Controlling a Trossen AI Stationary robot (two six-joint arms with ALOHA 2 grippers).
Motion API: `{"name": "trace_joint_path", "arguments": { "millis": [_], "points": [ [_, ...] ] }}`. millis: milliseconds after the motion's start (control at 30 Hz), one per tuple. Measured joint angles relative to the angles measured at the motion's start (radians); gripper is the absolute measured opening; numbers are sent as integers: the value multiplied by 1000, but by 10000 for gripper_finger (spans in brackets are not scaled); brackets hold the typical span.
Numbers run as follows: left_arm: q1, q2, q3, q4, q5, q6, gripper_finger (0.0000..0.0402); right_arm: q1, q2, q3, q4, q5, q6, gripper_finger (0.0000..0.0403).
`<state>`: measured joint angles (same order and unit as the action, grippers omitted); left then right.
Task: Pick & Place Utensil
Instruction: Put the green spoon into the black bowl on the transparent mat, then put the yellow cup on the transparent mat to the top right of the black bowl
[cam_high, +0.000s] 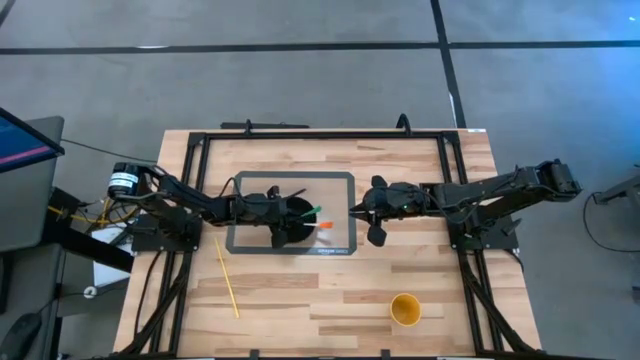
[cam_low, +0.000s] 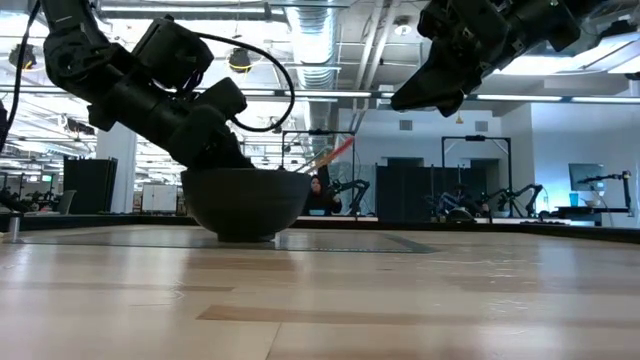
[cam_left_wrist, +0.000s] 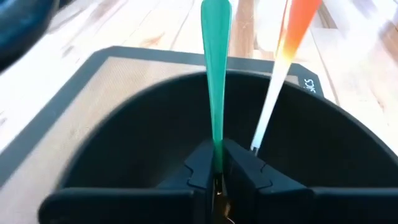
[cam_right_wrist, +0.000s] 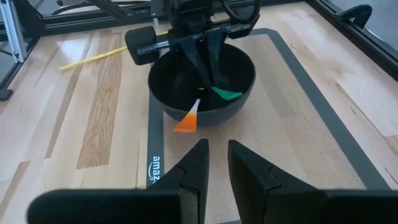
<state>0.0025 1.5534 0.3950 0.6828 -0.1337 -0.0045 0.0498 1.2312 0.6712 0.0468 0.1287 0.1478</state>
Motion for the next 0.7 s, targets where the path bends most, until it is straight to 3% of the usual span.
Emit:
{"name": "trace_joint_path", "arguments": {
  "millis": [500,700],
  "points": [
    [0,-6,0,14,5,1,36,0,0,0,1,0,0,53],
    [-1,-7,0,15,7,0,77,0,0,0,2,0,0,53]
  ]
}}
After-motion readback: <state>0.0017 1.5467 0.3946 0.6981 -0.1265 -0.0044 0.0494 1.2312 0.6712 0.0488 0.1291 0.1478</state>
